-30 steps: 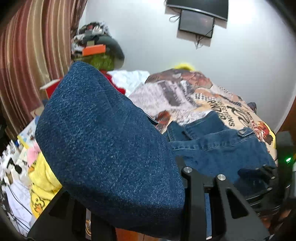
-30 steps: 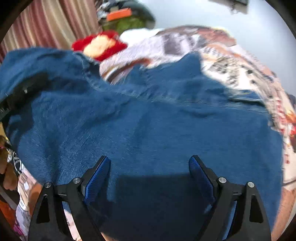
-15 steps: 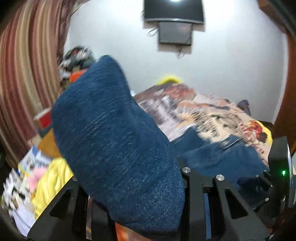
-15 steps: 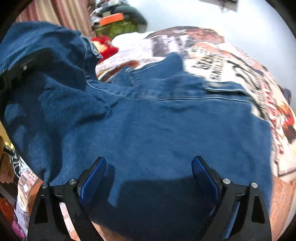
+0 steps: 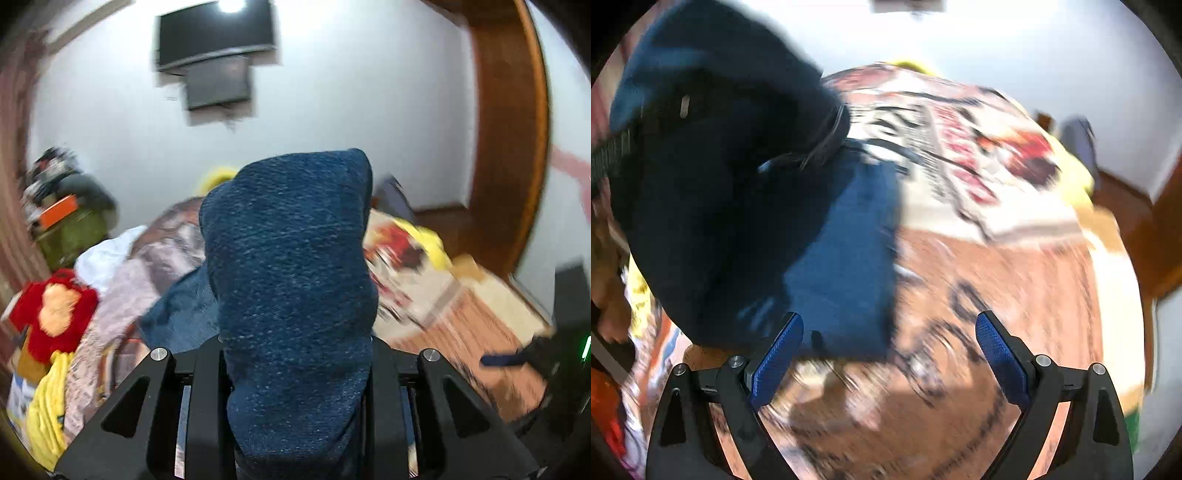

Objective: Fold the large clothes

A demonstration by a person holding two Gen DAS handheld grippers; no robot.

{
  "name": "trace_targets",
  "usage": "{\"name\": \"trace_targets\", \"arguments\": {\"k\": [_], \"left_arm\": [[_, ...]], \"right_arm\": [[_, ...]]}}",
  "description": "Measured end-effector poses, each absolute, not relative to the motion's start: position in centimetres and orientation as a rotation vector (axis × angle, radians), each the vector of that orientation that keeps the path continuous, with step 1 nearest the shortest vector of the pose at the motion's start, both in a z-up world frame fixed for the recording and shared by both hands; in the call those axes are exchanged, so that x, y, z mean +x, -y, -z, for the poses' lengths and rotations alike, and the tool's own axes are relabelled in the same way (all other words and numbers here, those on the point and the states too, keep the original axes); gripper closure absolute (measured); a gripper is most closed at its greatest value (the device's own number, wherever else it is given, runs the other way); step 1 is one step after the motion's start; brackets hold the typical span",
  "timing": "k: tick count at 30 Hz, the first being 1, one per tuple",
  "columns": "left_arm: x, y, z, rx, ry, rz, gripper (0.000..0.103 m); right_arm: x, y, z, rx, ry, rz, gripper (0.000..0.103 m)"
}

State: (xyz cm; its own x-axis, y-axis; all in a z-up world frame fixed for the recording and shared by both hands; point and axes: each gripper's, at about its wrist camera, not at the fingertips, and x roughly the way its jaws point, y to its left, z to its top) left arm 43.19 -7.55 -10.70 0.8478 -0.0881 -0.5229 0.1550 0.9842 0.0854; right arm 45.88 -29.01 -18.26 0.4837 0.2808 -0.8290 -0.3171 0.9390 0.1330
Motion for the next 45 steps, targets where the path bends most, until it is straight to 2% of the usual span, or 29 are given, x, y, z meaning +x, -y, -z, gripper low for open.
{"name": "trace_targets", "arguments": {"k": [6, 10, 11, 12, 13, 14, 16, 23, 31, 39, 45], "left_arm": [[41.4, 12.7, 16.2, 0.331, -0.706, 0.239, 0.076], [39.7, 14.3, 18.6, 0.459, -0.737, 0.229, 0.072], [39.3, 14.6, 18.8, 0.488, -0.736, 0.225, 0.062], [39.0, 14.7, 18.8, 0.495, -0.743, 0.234, 0.057], [38.8, 14.6, 18.6, 0.479, -0.756, 0.253, 0.045], [38.6, 14.6, 18.3, 0.439, -0.789, 0.308, 0.028], [37.9, 14.2, 17.6, 0.394, -0.812, 0.367, 0.017], [35.1, 11.7, 14.8, 0.298, -0.814, 0.35, 0.017], [36.1, 1.8, 11.9, 0.087, -0.813, 0.173, 0.016], [38.4, -4.5, 16.4, -0.087, -0.945, 0.056, 0.016], [37.4, -4.5, 18.1, -0.077, -0.911, 0.066, 0.012]], "right_arm": [[44.1, 34.4, 19.5, 0.101, -1.081, -0.292, 0.009], [42.6, 36.3, 19.4, 0.117, -1.072, -0.255, 0.009], [42.5, 36.9, 19.3, 0.127, -1.069, -0.251, 0.009], [42.5, 37.3, 19.1, 0.132, -1.066, -0.248, 0.009], [42.4, 37.6, 18.6, 0.133, -1.061, -0.243, 0.009], [42.5, 37.7, 18.3, 0.131, -1.056, -0.239, 0.009], [42.4, 37.9, 17.3, 0.129, -1.038, -0.232, 0.009], [41.7, 36.7, 13.0, 0.103, -0.94, -0.282, 0.009], [42.8, 30.9, 11.9, 0.034, -0.908, -0.405, 0.009], [46.3, 24.1, 15.0, -0.018, -0.977, -0.506, 0.009], [49.0, 24.9, 18.3, -0.052, -1.047, -0.463, 0.009]]}}
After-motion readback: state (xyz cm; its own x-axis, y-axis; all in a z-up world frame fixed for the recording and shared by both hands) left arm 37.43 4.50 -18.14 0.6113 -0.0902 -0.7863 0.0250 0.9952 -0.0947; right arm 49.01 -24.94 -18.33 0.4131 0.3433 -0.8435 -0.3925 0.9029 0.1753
